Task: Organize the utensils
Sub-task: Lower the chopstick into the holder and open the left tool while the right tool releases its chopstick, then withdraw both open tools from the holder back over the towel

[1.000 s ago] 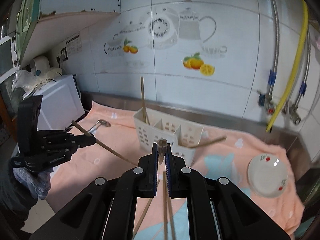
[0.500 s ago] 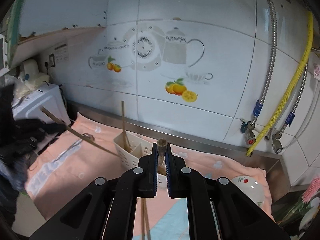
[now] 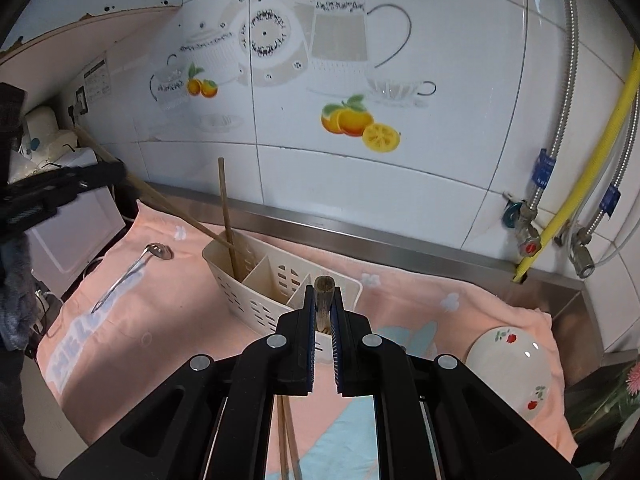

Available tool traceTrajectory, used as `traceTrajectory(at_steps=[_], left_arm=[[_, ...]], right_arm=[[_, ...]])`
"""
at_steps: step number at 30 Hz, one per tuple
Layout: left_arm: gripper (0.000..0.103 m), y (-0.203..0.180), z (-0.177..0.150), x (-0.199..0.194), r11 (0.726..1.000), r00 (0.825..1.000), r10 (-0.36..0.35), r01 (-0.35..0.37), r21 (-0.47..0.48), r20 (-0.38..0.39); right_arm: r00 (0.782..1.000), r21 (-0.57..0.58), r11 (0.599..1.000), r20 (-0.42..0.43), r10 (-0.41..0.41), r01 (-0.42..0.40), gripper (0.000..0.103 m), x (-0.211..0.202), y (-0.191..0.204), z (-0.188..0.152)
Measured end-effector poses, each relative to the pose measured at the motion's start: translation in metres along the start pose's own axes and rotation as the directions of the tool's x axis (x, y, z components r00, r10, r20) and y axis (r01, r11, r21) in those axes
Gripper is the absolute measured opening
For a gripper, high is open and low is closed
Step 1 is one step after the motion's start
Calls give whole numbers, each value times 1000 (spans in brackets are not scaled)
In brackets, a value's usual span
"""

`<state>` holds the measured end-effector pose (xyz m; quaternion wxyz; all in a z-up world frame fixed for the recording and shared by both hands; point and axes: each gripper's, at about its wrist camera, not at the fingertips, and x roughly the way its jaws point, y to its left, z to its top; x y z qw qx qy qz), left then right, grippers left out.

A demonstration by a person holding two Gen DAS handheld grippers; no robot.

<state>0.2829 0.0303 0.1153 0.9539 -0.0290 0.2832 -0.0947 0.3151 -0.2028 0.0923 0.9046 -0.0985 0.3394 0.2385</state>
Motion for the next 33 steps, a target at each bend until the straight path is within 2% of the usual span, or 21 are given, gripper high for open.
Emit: traceTrajectory(at_steps=[5, 14, 25, 27, 29, 31, 33], left_arm=[[6, 11, -8, 31, 999, 998, -1, -1, -44, -65], [6, 19, -20, 65, 996, 991, -19, 6, -94, -134], [8, 24, -26, 73, 994, 987, 3, -20, -107, -158], [11, 25, -25, 72, 994, 988, 3, -20, -108, -152], [22, 25, -25, 69, 994, 990, 14, -29, -106, -142], [29, 26, -24, 65, 993, 991, 21, -36, -109, -135], [35, 25, -24, 61, 993, 992, 23, -37, -109, -127]], right_arm=[[1000, 0, 1000, -7, 0, 0, 7, 6, -2, 0], [1000, 9, 1000, -18, 1, -1, 7, 17, -4, -3], [1000, 28, 1000, -15, -1, 2, 8, 22, -8, -4], [1000, 28, 1000, -9, -4, 4, 8, 20, -8, -4], [1000, 27, 1000, -2, -6, 6, 10, 17, -9, -4], [1000, 31, 1000, 8, -6, 6, 19, 13, -10, -4], [1000, 30, 999, 24, -14, 13, 23, 7, -11, -4]])
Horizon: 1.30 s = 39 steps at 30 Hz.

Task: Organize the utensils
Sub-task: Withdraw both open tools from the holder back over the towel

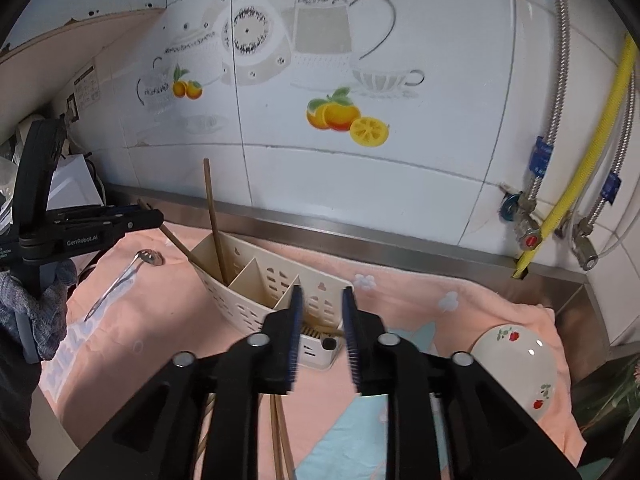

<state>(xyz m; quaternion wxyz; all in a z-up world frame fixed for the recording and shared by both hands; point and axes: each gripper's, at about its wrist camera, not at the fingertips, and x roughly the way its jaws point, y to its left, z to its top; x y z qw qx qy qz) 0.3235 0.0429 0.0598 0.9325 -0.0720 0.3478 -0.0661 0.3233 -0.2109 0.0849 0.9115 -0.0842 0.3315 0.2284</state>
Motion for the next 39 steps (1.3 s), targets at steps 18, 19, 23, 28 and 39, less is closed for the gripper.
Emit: traceTrajectory(at_steps=[18, 19, 23, 28, 39], left_arm=[[76, -11, -35, -69, 999, 994, 30, -33, 33, 103], [79, -11, -39, -73, 999, 994, 30, -34, 35, 109], [90, -11, -54, -86, 999, 991, 35, -40, 36, 128], [97, -10, -76, -100, 999, 988, 33, -38, 27, 150], [98, -9, -128, -111, 999, 989, 41, -45, 27, 144]], right_arm=[[993, 2, 1000, 118, -28, 28, 65, -71, 6, -27], [992, -1, 1000, 121, -26, 26, 66, -75, 7, -32], [991, -10, 1000, 135, -23, 24, 72, -87, 13, -50], [988, -8, 1000, 157, -1, 3, 81, -99, 20, -73], [989, -19, 1000, 145, 0, 3, 89, -97, 35, -127]])
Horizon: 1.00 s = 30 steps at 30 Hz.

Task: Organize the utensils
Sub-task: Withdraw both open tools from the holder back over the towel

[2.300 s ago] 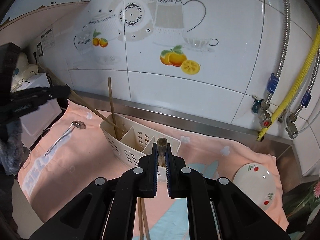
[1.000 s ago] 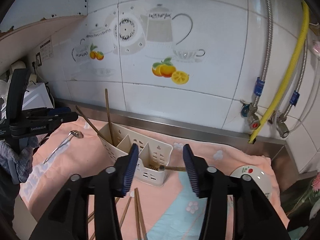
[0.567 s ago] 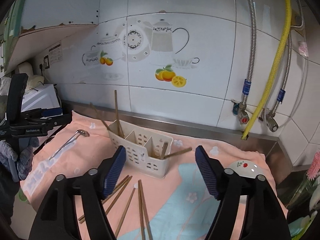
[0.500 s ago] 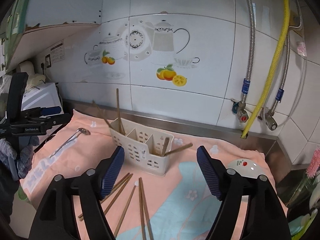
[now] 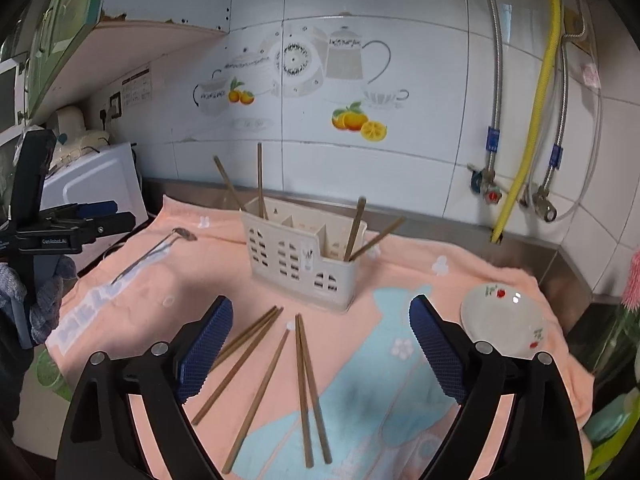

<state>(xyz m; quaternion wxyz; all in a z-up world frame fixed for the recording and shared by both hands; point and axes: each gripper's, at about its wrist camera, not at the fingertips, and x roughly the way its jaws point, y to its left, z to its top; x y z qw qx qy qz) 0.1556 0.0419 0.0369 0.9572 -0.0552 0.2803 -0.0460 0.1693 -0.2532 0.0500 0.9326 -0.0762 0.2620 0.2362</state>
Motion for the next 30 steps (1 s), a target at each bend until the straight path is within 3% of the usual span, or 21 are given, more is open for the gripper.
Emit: traceTrajectory(at_steps=[23, 30], left_arm=[[98, 8, -92, 3, 999, 993, 27, -31, -40, -114], [98, 10, -109, 8, 998, 988, 33, -41, -53, -149]], right_arm=[[987, 37, 998, -147, 61, -56, 90, 42, 3, -110], [976, 49, 996, -203, 78, -69, 75, 59, -1, -130]])
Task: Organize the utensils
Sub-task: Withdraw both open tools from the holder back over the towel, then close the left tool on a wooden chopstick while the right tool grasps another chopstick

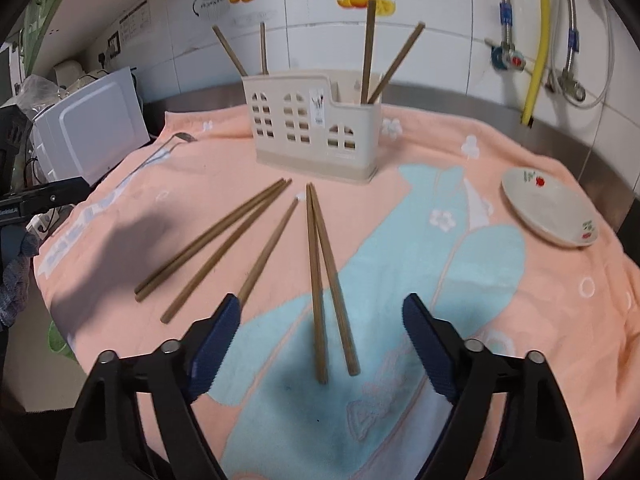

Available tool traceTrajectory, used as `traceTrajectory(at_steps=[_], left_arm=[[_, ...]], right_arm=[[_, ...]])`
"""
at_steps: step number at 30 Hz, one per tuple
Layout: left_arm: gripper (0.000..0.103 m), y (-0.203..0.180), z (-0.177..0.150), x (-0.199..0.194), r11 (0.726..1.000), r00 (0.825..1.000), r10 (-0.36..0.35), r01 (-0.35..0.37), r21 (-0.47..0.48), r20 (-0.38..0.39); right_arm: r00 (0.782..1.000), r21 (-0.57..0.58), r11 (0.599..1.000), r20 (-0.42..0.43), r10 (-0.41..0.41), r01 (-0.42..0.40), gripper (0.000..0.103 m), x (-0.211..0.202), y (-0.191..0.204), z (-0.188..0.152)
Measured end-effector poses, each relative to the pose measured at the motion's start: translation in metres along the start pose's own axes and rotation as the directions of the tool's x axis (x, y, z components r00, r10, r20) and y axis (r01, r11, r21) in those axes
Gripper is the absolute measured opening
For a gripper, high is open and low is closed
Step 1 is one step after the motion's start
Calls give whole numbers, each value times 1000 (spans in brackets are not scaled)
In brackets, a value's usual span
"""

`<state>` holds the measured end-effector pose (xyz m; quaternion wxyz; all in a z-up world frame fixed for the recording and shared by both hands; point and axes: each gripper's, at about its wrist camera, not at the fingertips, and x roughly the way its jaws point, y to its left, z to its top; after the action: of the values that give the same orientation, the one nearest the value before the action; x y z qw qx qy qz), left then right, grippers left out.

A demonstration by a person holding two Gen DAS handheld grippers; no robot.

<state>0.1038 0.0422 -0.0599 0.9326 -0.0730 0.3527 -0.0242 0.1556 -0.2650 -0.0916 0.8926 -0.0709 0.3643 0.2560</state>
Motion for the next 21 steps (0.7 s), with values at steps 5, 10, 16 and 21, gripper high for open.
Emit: traceTrajectory(at_steps=[5, 10, 16, 21], left_arm=[[98, 3, -8, 3, 1000, 1000, 2, -2, -9, -16], [98, 2, -15, 7, 1000, 999, 4, -4, -3, -32], [97, -2, -22, 13, 1000, 998, -3, 4, 10, -59], [94, -10, -25, 21, 999, 997, -6, 9, 37, -80]], right_arm=[[999, 10, 1000, -32, 20, -20, 59, 13, -8, -4], [997, 33, 999, -58, 41, -39, 38, 23, -15, -5], [995, 32, 998, -86, 50, -48, 24, 34, -19, -5], [994, 15, 999, -105, 31, -30, 19, 43, -18, -6]])
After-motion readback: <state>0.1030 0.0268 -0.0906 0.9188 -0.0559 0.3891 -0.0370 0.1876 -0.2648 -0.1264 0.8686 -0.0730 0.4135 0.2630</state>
